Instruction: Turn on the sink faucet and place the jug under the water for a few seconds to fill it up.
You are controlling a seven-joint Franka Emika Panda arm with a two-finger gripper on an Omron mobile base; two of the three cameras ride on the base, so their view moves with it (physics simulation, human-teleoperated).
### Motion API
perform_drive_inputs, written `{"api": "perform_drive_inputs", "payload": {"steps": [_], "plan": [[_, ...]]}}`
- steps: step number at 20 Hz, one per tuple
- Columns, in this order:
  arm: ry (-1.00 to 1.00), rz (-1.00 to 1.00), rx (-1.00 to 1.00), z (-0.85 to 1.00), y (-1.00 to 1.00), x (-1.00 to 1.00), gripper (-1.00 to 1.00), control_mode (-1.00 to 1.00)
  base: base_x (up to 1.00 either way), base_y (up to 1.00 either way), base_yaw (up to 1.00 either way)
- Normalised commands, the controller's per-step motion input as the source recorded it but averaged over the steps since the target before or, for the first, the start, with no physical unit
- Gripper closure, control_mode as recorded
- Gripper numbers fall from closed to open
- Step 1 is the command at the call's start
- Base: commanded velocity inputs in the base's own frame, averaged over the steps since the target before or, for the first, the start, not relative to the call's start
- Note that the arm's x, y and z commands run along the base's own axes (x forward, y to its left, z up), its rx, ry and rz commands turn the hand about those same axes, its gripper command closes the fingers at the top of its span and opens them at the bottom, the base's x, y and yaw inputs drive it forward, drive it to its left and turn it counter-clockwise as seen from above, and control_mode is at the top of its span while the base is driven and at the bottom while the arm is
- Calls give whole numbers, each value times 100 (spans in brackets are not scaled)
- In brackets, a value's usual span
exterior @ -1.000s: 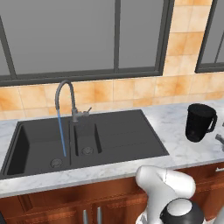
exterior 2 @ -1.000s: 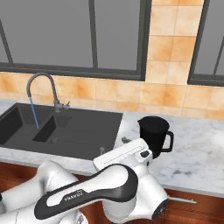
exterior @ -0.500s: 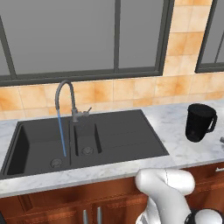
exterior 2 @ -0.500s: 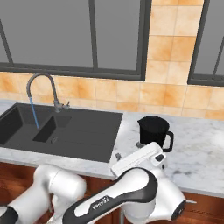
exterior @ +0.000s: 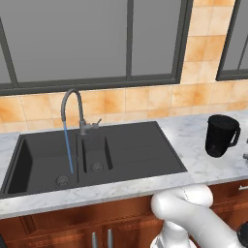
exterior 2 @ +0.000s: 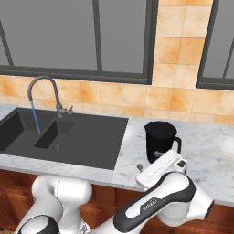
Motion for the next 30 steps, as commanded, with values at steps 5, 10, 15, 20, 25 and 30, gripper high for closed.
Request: {"api": "perform_drive_inputs", "payload": {"steps": [5,10,15,20,25,30], "plan": [[0,0,-1,-31,-31,42,-100,-100,0,0,0],[0,-4,-3,-29,-20,38,-100,-100,0,0,0],[0,-13,-3,-21,-21,36,-100,-100,0,0,0],[0,-8,-1,-8,-31,26,-100,-100,0,0,0],[0,-2,0,-2,-26,32,-100,-100,0,0,0],[0,0,0,-4,-21,30,-100,-100,0,0,0]]}}
